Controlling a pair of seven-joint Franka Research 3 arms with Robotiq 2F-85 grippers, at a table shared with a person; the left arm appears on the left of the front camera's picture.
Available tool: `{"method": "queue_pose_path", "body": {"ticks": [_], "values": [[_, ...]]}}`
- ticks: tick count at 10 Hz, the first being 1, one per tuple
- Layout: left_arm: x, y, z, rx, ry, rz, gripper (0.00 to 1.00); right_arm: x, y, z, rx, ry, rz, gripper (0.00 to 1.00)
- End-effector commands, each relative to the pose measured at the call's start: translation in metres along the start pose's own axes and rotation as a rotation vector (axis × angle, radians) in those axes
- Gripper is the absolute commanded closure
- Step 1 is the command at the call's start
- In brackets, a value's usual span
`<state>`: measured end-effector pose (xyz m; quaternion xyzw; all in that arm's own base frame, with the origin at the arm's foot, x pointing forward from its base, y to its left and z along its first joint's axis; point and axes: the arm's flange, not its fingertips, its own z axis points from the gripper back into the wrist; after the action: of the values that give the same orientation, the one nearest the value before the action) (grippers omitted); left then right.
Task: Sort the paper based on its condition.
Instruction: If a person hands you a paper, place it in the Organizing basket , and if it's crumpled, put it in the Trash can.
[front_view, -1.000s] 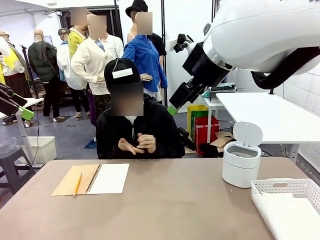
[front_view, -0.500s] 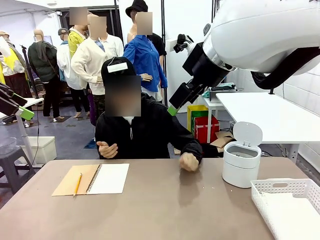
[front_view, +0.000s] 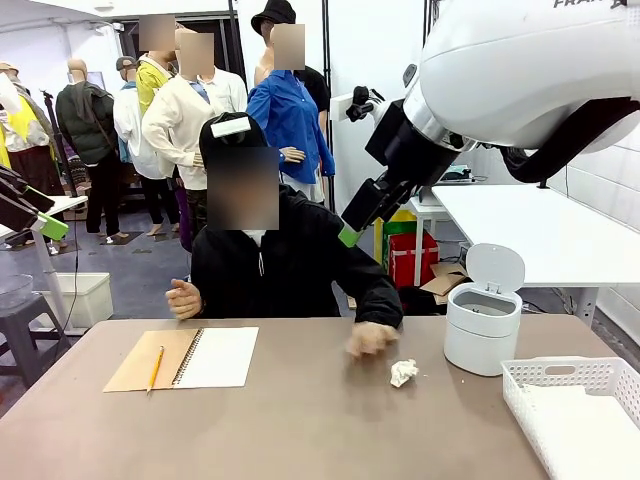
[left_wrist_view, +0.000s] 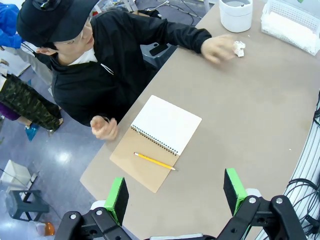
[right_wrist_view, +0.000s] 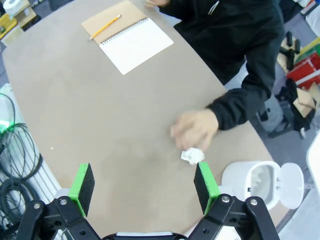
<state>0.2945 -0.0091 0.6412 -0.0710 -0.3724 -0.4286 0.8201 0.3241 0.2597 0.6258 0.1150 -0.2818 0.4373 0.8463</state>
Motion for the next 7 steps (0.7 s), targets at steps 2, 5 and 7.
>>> {"method": "queue_pose_path", "body": {"ticks": [2, 5, 7], "values": [[0.0, 0.001, 0.0, 0.01, -0.006, 0.002, 0.0, 0.001, -0.003, -0.002, 0.0, 0.027, -0.012, 0.0], [0.0, 0.001, 0.0, 0.01, -0.006, 0.002, 0.0, -0.001, -0.008, -0.024, -0.042, 0.143, -0.046, 0.0], [0.0, 0.001, 0.0, 0.01, -0.006, 0.002, 0.0, -0.005, -0.02, -0.051, -0.006, 0.264, -0.061, 0.0]]}}
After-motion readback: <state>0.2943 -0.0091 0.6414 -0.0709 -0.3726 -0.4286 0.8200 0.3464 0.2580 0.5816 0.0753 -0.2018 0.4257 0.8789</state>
